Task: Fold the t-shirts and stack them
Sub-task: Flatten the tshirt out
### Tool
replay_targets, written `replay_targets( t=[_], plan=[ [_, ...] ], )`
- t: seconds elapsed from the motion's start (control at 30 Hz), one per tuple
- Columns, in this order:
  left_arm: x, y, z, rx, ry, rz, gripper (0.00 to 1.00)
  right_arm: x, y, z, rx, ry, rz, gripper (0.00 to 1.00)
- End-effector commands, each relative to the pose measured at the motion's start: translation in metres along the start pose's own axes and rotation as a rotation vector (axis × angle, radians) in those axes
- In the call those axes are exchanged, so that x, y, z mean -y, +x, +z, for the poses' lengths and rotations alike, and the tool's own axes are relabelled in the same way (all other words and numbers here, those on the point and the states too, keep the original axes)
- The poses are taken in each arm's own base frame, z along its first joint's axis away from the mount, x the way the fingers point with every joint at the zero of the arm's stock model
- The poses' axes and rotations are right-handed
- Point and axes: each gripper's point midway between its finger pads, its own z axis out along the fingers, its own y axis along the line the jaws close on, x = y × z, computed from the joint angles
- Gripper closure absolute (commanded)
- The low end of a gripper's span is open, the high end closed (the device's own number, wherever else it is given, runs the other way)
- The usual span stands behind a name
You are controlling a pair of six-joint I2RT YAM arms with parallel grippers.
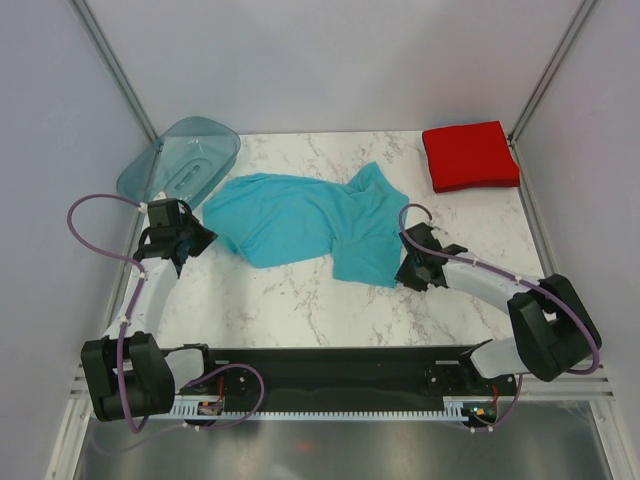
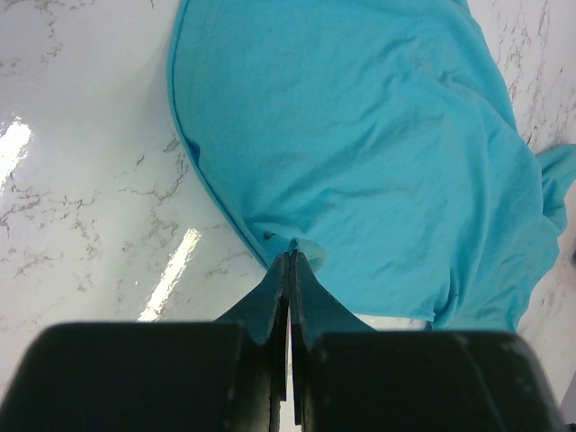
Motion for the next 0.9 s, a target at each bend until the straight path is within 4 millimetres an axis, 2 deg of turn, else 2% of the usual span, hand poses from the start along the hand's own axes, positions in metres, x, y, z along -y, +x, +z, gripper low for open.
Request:
replay_targets(
  t=[0.0, 0.2, 0.43, 0.7, 0.87],
  plan=[
    [0.010, -0.009, -0.001, 0.033, 0.036, -0.006, 0.98, -0.011, 0.005, -0.003, -0.004, -0.055, 0.026, 0.68],
    [0.009, -0.007, -0.001, 0.034, 0.032, -0.004, 0.98, -0.004, 0.010, -0.004, 0.009, -0.045, 0.034, 0.68],
    [0.010, -0.007, -0.002, 0.039, 0.035, -0.001, 0.98, -0.020, -0.001, -0.015, 0.029, -0.092, 0.028, 0.68],
    [0.009, -0.007, -0.002, 0.044, 0.029, -0.001, 0.98, -0.019, 0.013, -0.009, 0.006, -0.080, 0.007, 0.69],
    [0.009, -0.007, -0.002, 0.044, 0.029, 0.005, 0.98, -0.007, 0.018, -0.001, 0.007, -0.032, -0.011, 0.76]
  ],
)
